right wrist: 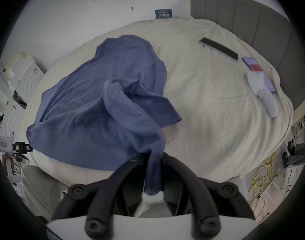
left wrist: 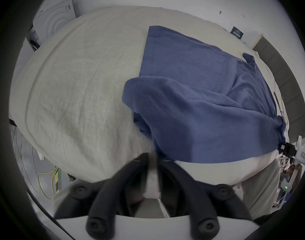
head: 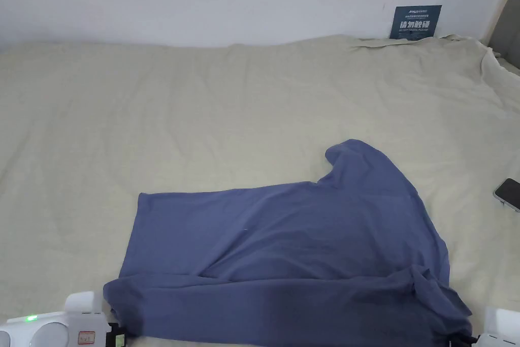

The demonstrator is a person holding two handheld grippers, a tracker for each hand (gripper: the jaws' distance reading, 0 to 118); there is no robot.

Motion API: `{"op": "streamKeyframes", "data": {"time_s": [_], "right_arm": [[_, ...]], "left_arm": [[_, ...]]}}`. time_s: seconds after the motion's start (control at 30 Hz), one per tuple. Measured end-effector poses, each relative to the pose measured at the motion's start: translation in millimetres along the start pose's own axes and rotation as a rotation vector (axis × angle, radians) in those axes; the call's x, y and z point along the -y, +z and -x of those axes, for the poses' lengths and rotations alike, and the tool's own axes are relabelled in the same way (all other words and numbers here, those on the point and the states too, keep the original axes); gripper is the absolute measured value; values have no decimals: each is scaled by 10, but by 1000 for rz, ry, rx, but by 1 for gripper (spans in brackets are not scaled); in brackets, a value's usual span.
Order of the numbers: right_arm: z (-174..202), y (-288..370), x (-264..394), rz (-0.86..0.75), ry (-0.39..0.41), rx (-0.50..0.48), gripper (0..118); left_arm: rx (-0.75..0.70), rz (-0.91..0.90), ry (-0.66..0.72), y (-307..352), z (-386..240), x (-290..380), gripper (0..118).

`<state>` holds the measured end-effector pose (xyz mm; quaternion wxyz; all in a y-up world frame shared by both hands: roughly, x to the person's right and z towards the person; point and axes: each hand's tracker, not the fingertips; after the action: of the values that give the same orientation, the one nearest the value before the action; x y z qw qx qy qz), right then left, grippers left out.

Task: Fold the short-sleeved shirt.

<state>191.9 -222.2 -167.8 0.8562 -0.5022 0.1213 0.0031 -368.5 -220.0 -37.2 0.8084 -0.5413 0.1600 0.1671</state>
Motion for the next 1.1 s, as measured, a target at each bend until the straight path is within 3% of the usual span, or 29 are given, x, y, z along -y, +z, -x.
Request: {"op": "streamKeyframes", "data": {"time_s": [0.03, 0.1, 0.17, 0.23, 0.43, 0.57, 0.63, 0.67, 0.7, 0.73, 0.77, 0.8, 0.87, 1.1], "right_arm": [[34, 92, -47, -31, 19, 11, 49], [57, 213, -140, -69, 24, 1, 78], [119, 372, -262, -140, 26, -23, 80], [198, 553, -411, -214, 30, -43, 90], [510, 948, -829, -415, 49, -113, 91], [762, 1052, -993, -532, 98, -63, 91], [856, 1051, -1026, -568, 112, -50, 90], [893, 1056, -1028, -580, 114, -43, 88], [931, 1065, -1021, -594, 116, -39, 77], [960, 1071, -1009, -622, 121, -41, 59], [982, 1074, -996, -633, 123, -41, 35], [1006, 1074, -979, -646, 119, -35, 2], [1034, 1076, -939, -683, 118, -33, 0], [1082, 1004, -1035, -675, 114, -42, 0]], "left_arm": [[-11, 1, 8, 49, -33, -9, 67], [-39, -38, -2, 133, -66, -16, 100], [-41, -130, -18, 286, -128, -33, 103], [-34, -212, -18, 463, -215, -83, 111], [-11, -406, -53, 959, -486, -355, 112], [-39, -582, -89, 1191, -768, -463, 110], [-42, -656, -105, 1232, -886, -492, 101], [-40, -681, -117, 1241, -928, -484, 89], [-31, -717, -129, 1259, -987, -463, 71], [-16, -746, -134, 1268, -1049, -435, 41], [-8, -752, -137, 1256, -1076, -420, 21], [7, -746, -130, 1241, -1103, -413, 10], [56, -734, -116, 1183, -1062, -446, 0], [69, -681, -113, 1016, -1034, -606, 0]]}}
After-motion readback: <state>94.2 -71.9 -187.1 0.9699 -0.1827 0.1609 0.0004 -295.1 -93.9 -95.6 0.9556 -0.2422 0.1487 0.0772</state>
